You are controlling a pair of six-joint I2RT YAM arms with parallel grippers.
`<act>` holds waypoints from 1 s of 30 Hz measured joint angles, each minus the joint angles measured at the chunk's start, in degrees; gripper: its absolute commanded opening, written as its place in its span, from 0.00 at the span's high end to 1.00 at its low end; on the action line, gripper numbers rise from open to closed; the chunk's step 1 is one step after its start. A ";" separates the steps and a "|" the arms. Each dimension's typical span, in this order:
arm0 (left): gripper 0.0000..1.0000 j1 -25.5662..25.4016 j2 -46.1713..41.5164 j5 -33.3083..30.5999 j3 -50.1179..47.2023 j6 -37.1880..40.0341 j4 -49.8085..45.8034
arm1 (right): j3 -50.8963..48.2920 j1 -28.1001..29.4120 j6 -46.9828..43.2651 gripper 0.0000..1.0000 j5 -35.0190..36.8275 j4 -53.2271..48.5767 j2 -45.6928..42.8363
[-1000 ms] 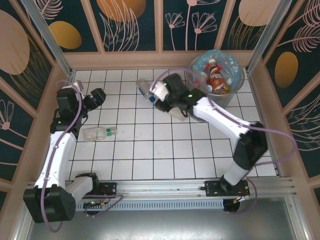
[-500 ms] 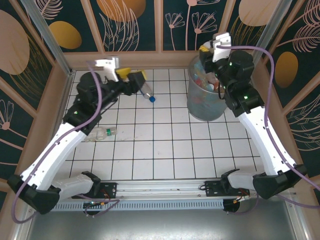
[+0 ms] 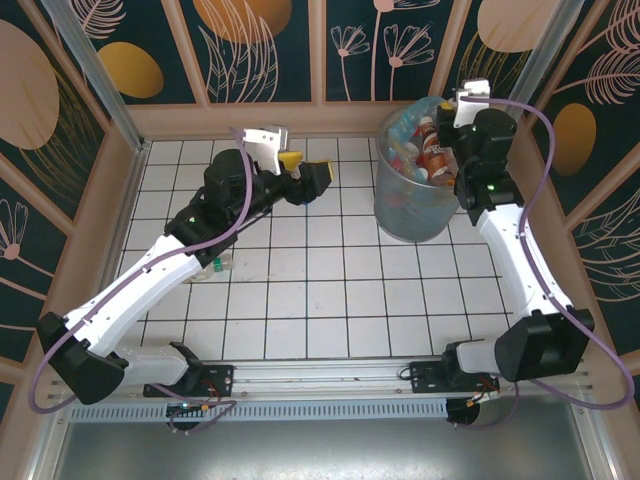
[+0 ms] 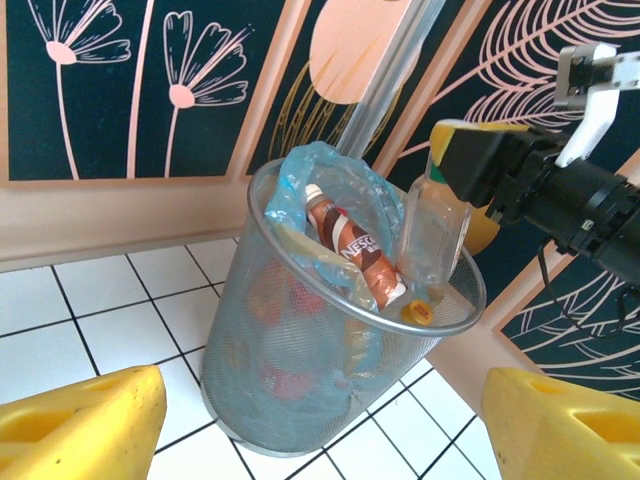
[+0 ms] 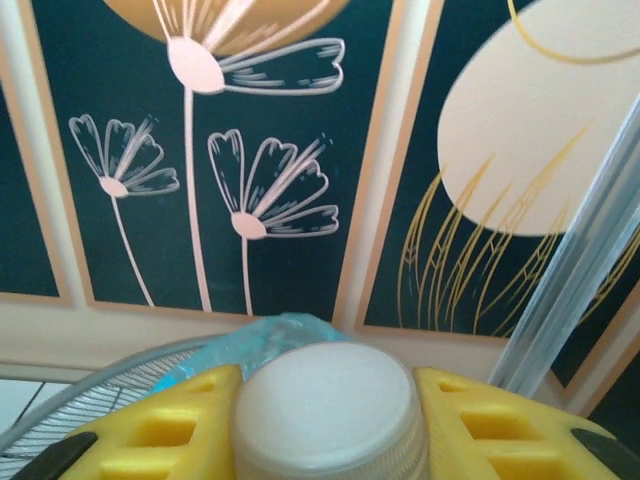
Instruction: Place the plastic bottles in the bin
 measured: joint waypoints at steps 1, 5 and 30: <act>0.17 -0.11 0.00 -0.11 -0.20 0.13 0.00 | -0.76 -0.52 0.24 0.83 -0.20 0.55 0.07; 0.17 -0.72 0.13 0.33 -0.59 0.59 0.20 | -3.76 -2.60 1.38 0.83 -2.16 3.52 0.09; 0.13 -1.66 -5.01 -5.44 -7.17 -0.31 0.59 | -5.70 -7.26 3.21 0.66 -9.40 9.51 8.44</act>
